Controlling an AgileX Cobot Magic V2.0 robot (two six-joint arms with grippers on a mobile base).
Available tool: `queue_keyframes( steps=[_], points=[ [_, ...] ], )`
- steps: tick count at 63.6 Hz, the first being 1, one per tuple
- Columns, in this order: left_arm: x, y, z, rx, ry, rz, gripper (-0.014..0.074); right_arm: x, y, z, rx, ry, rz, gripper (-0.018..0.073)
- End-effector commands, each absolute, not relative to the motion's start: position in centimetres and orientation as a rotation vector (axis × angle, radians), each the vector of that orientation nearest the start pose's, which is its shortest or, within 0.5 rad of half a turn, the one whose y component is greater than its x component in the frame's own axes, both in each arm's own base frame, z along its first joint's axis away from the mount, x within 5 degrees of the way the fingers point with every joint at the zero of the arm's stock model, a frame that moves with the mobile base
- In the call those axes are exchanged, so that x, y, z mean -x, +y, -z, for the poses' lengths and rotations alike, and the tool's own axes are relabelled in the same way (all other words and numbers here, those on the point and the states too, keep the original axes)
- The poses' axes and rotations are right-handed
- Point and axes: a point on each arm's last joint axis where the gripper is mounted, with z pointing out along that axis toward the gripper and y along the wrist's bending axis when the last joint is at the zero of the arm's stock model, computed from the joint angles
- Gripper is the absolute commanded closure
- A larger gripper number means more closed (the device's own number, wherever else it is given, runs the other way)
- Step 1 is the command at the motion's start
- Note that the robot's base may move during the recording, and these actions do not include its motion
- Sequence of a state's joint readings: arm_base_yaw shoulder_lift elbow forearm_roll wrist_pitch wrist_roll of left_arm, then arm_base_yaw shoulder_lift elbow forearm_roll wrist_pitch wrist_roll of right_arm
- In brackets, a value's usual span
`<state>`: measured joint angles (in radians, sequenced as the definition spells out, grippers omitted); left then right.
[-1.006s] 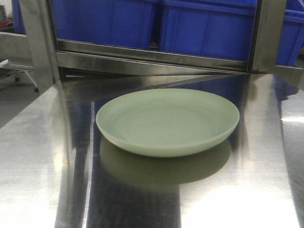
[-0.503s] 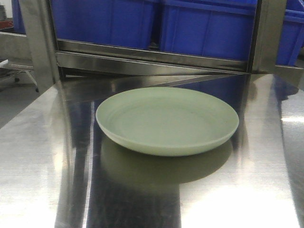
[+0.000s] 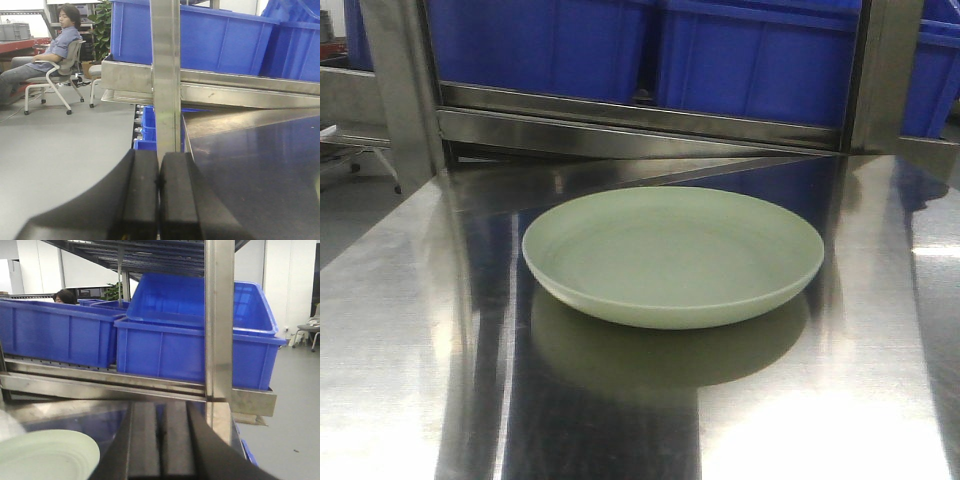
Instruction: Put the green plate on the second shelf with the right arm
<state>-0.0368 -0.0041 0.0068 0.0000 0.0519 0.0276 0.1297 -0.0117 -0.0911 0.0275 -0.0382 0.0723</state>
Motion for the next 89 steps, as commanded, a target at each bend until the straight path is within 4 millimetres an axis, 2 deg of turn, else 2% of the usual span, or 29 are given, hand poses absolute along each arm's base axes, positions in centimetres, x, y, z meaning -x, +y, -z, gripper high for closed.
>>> queue_keyframes(
  steps=[1,8,15,18,22,29,32,41,45,51,55,61,72,89],
  points=[
    [-5.6,-0.2,-20.1,-0.049,1.481,0.011,0.0466,-3.2,0.4,-29.5,0.034,1.239,-0.181,0.0505],
    [-5.6,-0.2,-20.1,-0.049,1.481,0.011,0.0466,-2.6,0.3,-33.3,0.032,1.332,-0.184,0.0505],
    [-5.6,-0.2,-20.1,-0.049,1.481,0.011,0.0466,-3.6,0.5,-36.4,0.025,1.414,-0.200,0.0505],
    [-5.6,-0.2,-20.1,-0.049,1.481,0.011,0.0466,-4.8,0.8,-37.9,0.013,1.452,-0.228,0.0505],
    [-5.6,-0.2,-20.1,-0.049,1.481,0.011,0.0466,-6.6,1.3,-39.0,-0.010,1.556,-0.287,0.0505],
    [-5.6,-0.2,-20.1,-0.049,1.481,0.011,0.0466,-10.9,2.5,-39.1,-0.044,1.812,-0.383,0.0505],
    [-5.6,-0.2,-20.1,-0.049,1.481,0.011,0.0466,-13.4,3.0,-38.5,-0.051,1.932,-0.402,0.0505],
    [-5.6,-0.2,-20.1,-0.049,1.481,0.011,0.0466,-18.5,4.3,-36.8,-0.108,2.147,-0.497,0.0467],
    [-5.6,-0.2,-20.1,-0.049,1.481,0.011,0.0466,-20.6,5.0,-35.6,-0.148,2.244,-0.558,0.0384],
    [-5.6,-0.2,-20.1,-0.049,1.481,0.011,0.0466,-23.0,6.0,-33.8,-0.159,2.347,-0.613,0.0195],
    [-5.6,-0.2,-20.1,-0.049,1.481,0.011,0.0466,-24.1,6.5,-32.9,-0.182,2.386,-0.649,0.0078],
    [-5.6,-0.2,-20.1,-0.049,1.481,0.011,0.0466,-25.4,7.4,-31.4,-0.205,2.442,-0.697,-0.0031],
    [-5.6,-0.2,-20.1,-0.049,1.481,0.011,0.0466,-26.6,9.1,-29.6,-0.171,2.479,-0.716,-0.0036],
    [-5.6,-0.2,-20.1,-0.049,1.481,0.011,0.0466,-28.9,9.9,-25.9,-0.212,2.572,-0.684,-0.0036]
  ],
)
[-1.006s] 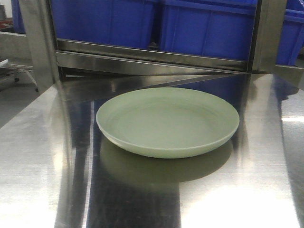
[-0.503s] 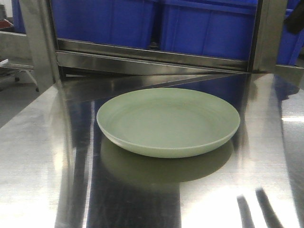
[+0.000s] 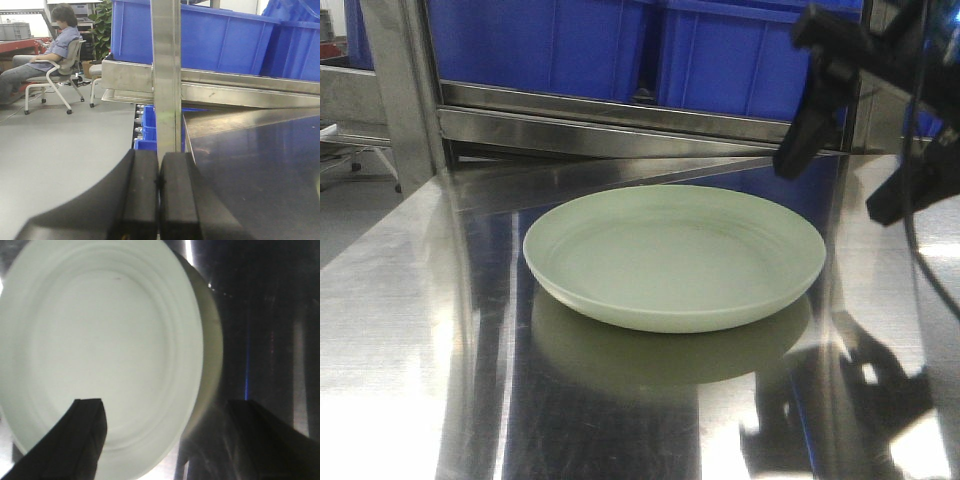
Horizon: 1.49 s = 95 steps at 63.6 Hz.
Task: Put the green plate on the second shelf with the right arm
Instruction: 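Move the right gripper down onto the plate rim and close it, then lift the gripped green plate up off the table with the right gripper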
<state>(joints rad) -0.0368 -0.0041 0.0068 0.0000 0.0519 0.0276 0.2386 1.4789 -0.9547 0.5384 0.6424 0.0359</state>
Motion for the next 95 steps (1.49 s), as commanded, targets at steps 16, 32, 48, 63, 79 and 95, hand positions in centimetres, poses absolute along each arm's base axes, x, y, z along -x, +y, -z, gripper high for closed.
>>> queue_keyframes(
  steps=[16,32,48,63,79,95],
  points=[
    [-5.6,-0.2,-20.1,-0.049,1.481,0.011,0.0466,-29.8,10.8,-23.6,-0.236,2.627,-0.685,-0.0036],
    [-5.6,-0.2,-20.1,-0.049,1.481,0.011,0.0466,-30.2,11.1,-23.4,-0.243,2.593,-0.678,0.0082],
    [-5.6,-0.2,-20.1,-0.049,1.481,0.011,0.0466,-30.6,11.3,-21.9,-0.255,2.644,-0.666,0.0314],
    [-5.6,-0.2,-20.1,-0.049,1.481,0.011,0.0466,-30.6,11.3,-21.7,-0.255,2.656,-0.666,0.0503],
    [-5.6,-0.2,-20.1,-0.049,1.481,0.011,0.0466,-29.8,10.8,-24.8,-0.181,2.540,-0.657,0.0503],
    [-5.6,-0.2,-20.1,-0.049,1.481,0.011,0.0466,-25.9,9.1,-32.8,-0.055,2.225,-0.610,0.0503]
  ],
)
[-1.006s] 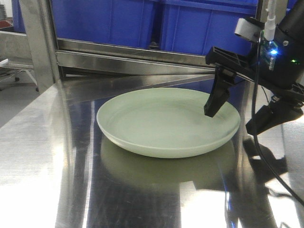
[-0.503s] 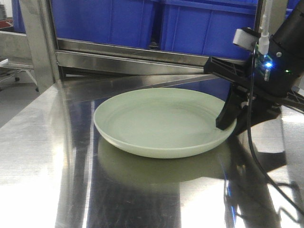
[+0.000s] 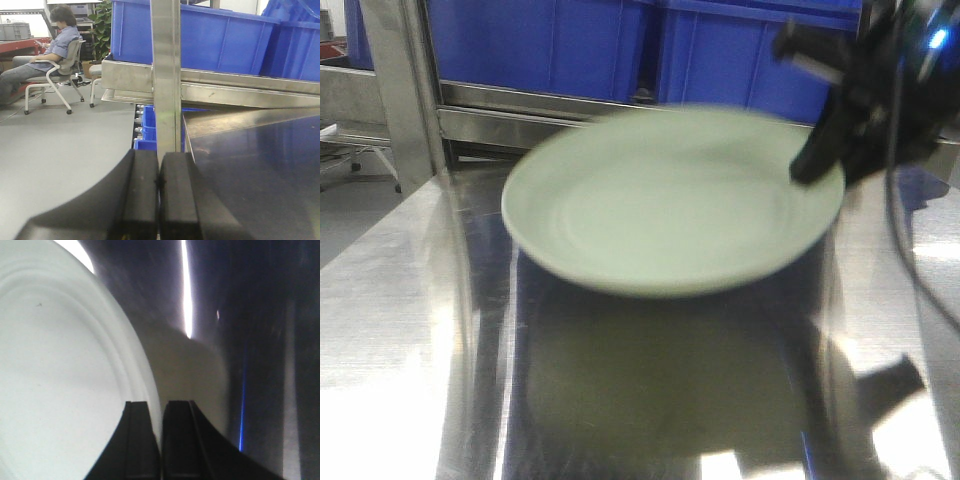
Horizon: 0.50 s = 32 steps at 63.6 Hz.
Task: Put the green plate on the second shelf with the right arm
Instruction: 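Lift the gripped green plate up off the table with the right gripper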
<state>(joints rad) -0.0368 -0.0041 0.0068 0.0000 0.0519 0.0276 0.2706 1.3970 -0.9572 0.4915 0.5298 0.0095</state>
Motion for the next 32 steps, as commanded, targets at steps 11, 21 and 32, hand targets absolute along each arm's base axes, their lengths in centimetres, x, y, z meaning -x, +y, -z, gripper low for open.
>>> queue_keyframes(
  steps=[11,21,32],
  points=[
    [-5.6,-0.2,-20.1,-0.049,1.481,0.011,0.0466,-20.9,7.3,-37.1,0.034,2.028,-0.551,0.0503],
    [-5.6,-0.2,-20.1,-0.049,1.481,0.011,0.0466,-15.7,5.5,-38.9,0.103,1.891,-0.478,0.0503],
    [-5.6,-0.2,-20.1,-0.049,1.481,0.011,0.0466,-10.8,3.9,-38.7,0.173,1.834,-0.386,0.0503]
  ],
)
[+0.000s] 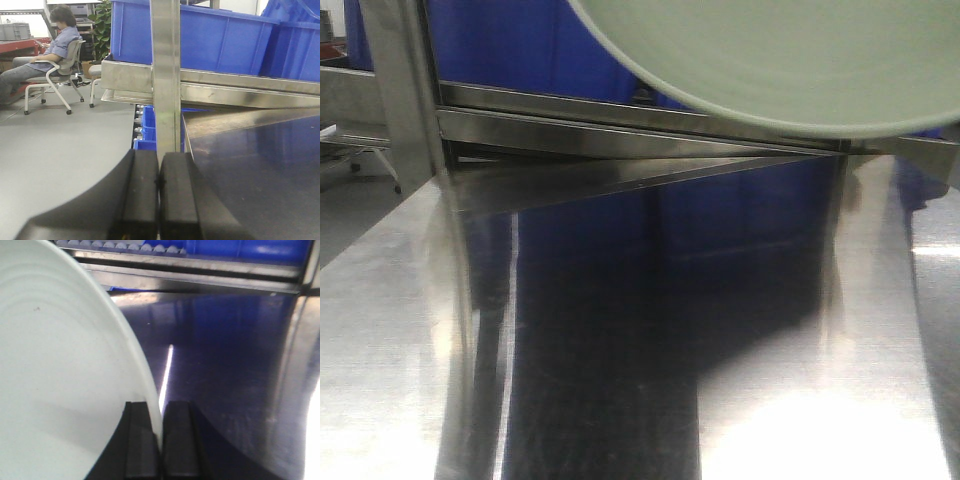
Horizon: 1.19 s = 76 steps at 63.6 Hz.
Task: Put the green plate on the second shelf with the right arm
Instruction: 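Lift the gripped green plate up off the table with the right gripper, then hold the green plate raised upright in the right gripper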
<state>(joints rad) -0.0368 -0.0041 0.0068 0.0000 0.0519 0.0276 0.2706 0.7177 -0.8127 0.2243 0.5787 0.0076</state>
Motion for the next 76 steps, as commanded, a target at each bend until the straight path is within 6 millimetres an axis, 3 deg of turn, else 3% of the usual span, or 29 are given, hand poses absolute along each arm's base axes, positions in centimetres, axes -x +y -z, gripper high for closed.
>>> queue_keyframes(
  steps=[1,16,24,37,59,76],
  points=[
    [-5.6,-0.2,-20.1,-0.049,1.481,0.011,0.0466,-10.3,3.7,-38.6,0.178,1.833,-0.380,0.0503],
    [-5.6,-0.2,-20.1,-0.049,1.481,0.011,0.0466,-4.1,1.1,-38.1,0.176,1.704,-0.249,0.0503],
    [-5.6,-0.2,-20.1,-0.049,1.481,0.011,0.0466,-2.7,0.2,-37.2,0.125,1.656,-0.211,0.0503],
    [-5.6,-0.2,-20.1,-0.049,1.481,0.011,0.0466,-3.7,0.3,-34.4,0.141,1.643,-0.169,0.0503],
    [-5.6,-0.2,-20.1,-0.049,1.481,0.011,0.0466,-5.8,1.6,-31.4,0.181,1.344,-0.229,0.0503],
    [-5.6,-0.2,-20.1,-0.049,1.481,0.011,0.0466,-6.4,1.8,-29.2,0.193,1.422,-0.225,0.0501]
  ],
)
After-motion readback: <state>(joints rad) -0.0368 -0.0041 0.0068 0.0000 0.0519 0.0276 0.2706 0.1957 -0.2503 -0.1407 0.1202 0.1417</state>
